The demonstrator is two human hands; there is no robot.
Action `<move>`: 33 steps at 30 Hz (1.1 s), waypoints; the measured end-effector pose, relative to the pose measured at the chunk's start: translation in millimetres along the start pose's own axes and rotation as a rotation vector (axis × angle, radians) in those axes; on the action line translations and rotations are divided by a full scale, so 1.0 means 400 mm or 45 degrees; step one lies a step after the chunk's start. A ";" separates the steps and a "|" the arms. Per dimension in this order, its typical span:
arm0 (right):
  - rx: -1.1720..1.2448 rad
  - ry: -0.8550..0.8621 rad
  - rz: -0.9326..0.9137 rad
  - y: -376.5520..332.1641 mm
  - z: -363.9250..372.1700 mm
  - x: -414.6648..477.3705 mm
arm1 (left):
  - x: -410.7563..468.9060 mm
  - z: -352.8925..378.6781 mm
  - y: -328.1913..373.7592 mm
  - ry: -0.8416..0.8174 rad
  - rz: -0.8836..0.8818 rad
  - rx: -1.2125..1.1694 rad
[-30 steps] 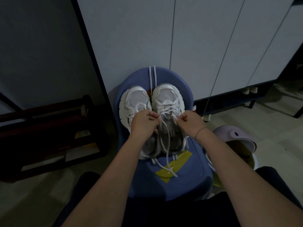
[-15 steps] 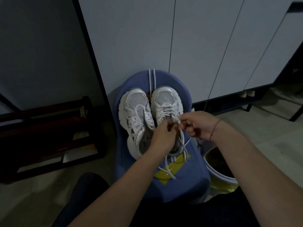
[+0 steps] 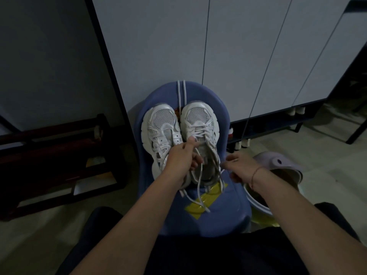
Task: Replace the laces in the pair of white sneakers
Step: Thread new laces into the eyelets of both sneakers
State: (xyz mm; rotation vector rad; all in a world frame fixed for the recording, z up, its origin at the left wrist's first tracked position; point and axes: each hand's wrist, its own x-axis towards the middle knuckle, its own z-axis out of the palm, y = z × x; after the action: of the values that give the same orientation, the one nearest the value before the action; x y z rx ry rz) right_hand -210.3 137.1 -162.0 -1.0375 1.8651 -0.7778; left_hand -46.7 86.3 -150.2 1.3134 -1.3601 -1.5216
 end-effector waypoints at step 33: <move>1.565 -0.041 -0.131 -0.100 -0.074 0.027 | -0.027 -0.026 0.027 -0.379 0.052 -0.164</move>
State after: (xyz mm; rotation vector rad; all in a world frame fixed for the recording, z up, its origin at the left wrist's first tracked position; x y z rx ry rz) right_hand -225.6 112.5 -120.2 -0.3170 0.9406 -1.6289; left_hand -35.3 91.5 -136.7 1.0031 -1.4313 -1.7975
